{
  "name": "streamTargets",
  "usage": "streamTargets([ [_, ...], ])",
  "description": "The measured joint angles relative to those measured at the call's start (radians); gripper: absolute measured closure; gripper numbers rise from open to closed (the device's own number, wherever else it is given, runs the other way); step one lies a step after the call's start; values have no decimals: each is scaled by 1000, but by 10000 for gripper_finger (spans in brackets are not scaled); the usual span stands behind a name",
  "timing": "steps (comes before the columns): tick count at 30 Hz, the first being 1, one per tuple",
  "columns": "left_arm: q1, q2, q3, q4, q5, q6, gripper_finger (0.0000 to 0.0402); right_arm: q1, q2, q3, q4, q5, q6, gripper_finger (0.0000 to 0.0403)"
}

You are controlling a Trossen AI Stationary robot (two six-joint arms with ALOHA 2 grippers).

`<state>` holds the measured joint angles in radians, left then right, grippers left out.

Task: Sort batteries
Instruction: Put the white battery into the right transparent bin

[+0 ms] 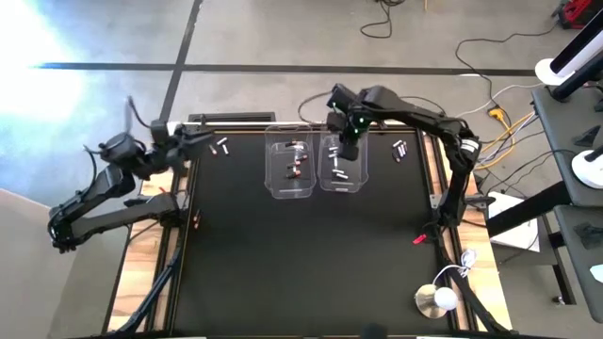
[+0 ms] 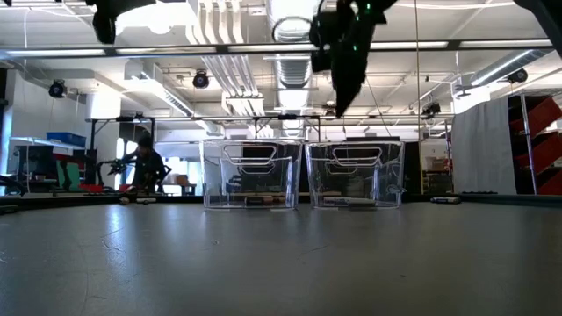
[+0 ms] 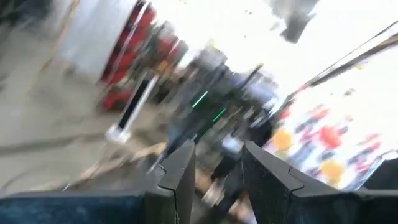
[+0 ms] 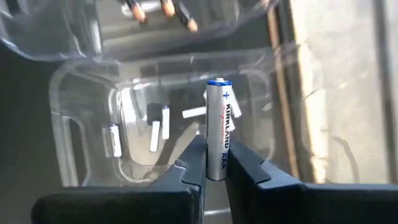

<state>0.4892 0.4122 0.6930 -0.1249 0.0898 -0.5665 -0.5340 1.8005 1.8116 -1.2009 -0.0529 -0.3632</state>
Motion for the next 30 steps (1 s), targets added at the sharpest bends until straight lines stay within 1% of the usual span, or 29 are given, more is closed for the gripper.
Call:
streamTargets([
  [6,-11,21,0,369,56,23,290,-6,1,-252,117,-8,-4,375],
  [9,-11,41,0,454,58,23,290,-5,4,-349,193,-6,11,375],
  [14,-11,67,0,465,65,-29,290,-6,28,-426,260,52,27,375],
  [17,-11,76,0,475,139,-43,290,-8,45,-433,273,55,31,375],
  [19,-12,79,0,484,168,-42,290,-8,63,-433,288,82,29,375],
  [22,-11,81,0,483,165,-40,290,-8,97,-428,308,141,1,375],
  [26,-13,80,0,483,189,-40,290,-10,140,-426,317,146,-53,375],
  [30,-26,76,0,479,190,-49,290,-13,160,-425,328,155,-74,374],
])
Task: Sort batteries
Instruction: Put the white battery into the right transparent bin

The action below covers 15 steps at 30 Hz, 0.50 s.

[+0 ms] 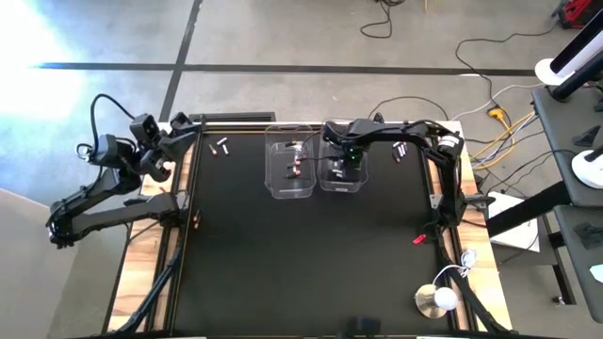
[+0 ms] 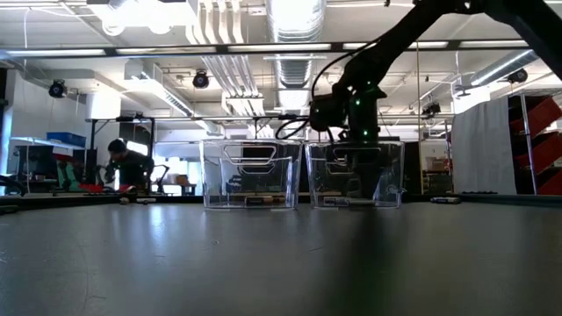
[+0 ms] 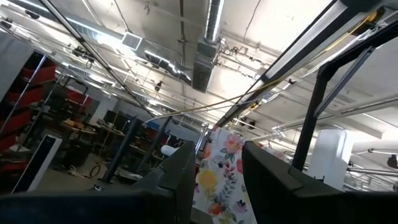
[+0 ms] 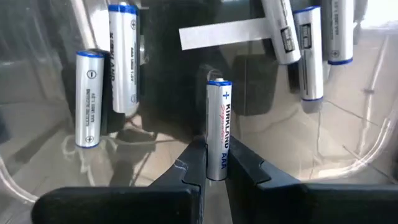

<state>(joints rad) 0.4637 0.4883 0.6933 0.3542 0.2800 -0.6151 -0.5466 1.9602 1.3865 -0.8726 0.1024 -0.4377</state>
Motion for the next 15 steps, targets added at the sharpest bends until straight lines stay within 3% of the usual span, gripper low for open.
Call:
streamTargets([
  [9,-1,-9,0,-13,0,7,290,-1,22,1,21,10,0,330],
  [15,0,-13,0,-128,-4,69,290,-1,1,0,11,10,18,337],
])
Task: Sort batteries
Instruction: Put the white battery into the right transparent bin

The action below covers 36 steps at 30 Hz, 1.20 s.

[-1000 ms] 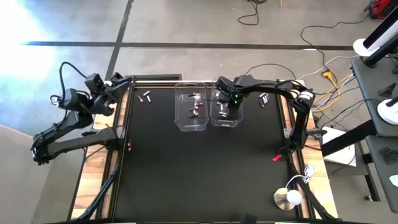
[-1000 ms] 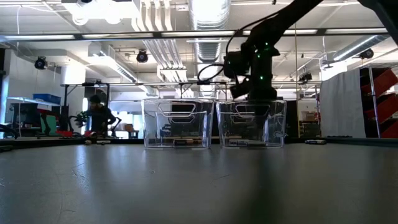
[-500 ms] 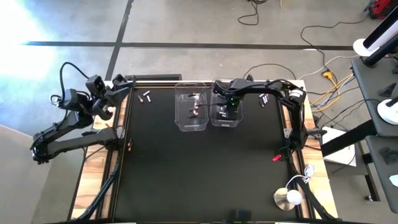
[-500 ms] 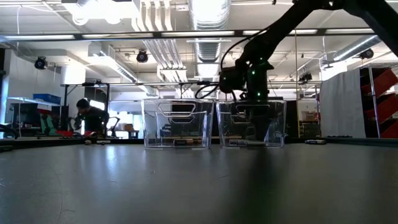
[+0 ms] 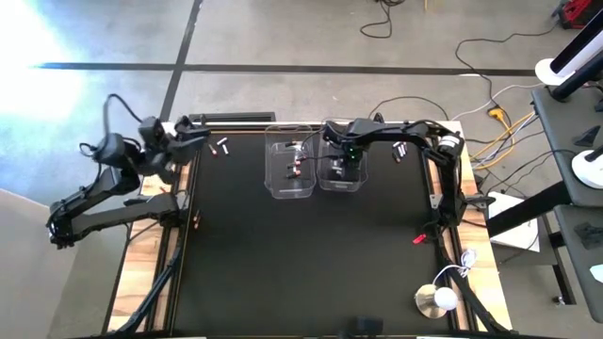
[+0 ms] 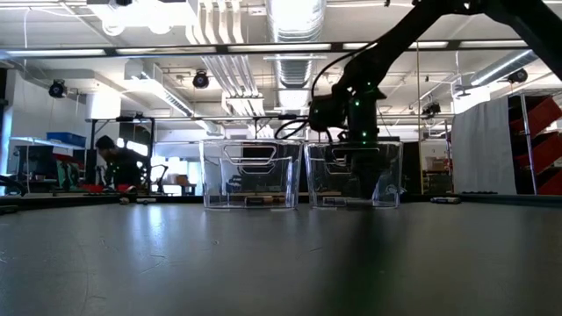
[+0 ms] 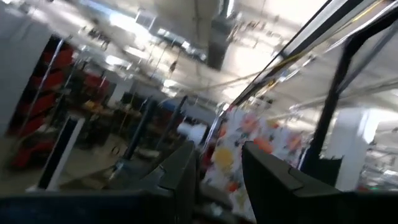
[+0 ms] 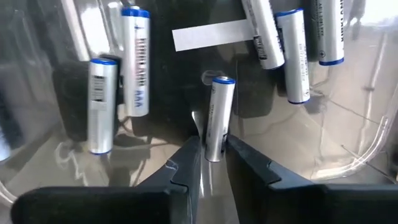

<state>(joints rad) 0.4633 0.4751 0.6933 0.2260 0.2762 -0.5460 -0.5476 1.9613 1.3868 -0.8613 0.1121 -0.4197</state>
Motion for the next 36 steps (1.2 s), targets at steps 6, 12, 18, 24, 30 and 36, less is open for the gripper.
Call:
streamTargets([
  [6,1,12,0,-380,-311,0,290,0,-83,72,-115,10,59,327],
  [12,3,142,-9,-846,-795,-254,290,10,-186,156,-182,13,143,275],
  [18,43,402,-27,-866,-839,-333,290,47,-309,205,-177,10,216,229],
  [24,287,701,-29,-831,-624,-513,300,76,-427,230,-144,19,272,204],
  [30,436,925,3,-777,-459,-500,322,74,-475,229,-128,23,297,197],
  [36,429,1025,79,-776,-474,-523,325,74,-460,220,-128,22,289,199],
])
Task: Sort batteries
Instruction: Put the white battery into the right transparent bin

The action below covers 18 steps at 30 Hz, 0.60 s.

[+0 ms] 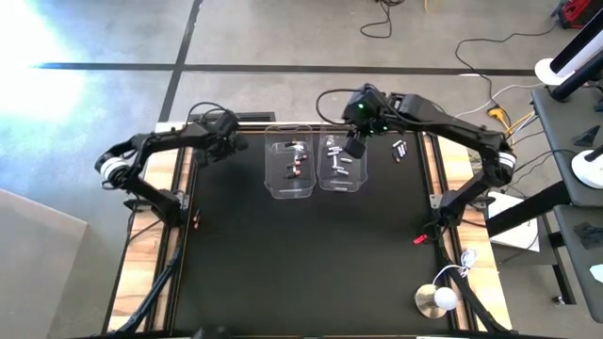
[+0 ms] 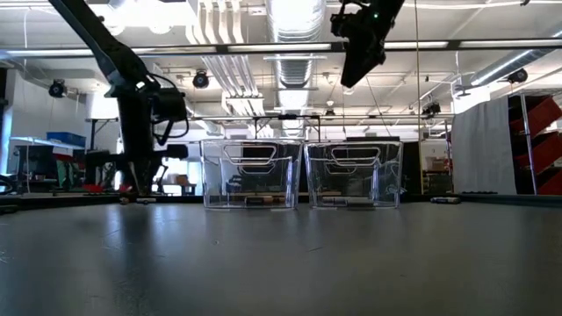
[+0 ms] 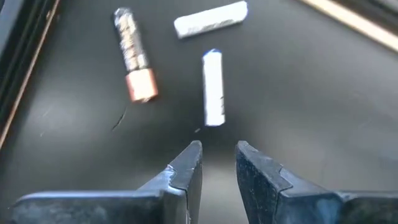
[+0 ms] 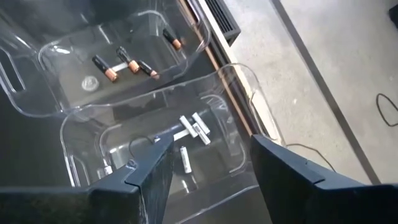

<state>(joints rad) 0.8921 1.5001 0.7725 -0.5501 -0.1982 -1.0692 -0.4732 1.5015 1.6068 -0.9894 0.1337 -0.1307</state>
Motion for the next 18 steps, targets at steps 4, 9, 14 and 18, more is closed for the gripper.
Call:
streamTargets([
  [4,0,23,49,-7,-45,41,325,0,17,-9,-1,0,4,195],
  [9,14,44,99,-10,-100,92,325,0,29,-9,0,0,45,189],
  [14,49,105,137,-16,-104,164,313,2,39,-9,6,0,95,186],
  [18,62,171,156,-62,-72,130,304,2,47,-11,8,-1,95,188],
])
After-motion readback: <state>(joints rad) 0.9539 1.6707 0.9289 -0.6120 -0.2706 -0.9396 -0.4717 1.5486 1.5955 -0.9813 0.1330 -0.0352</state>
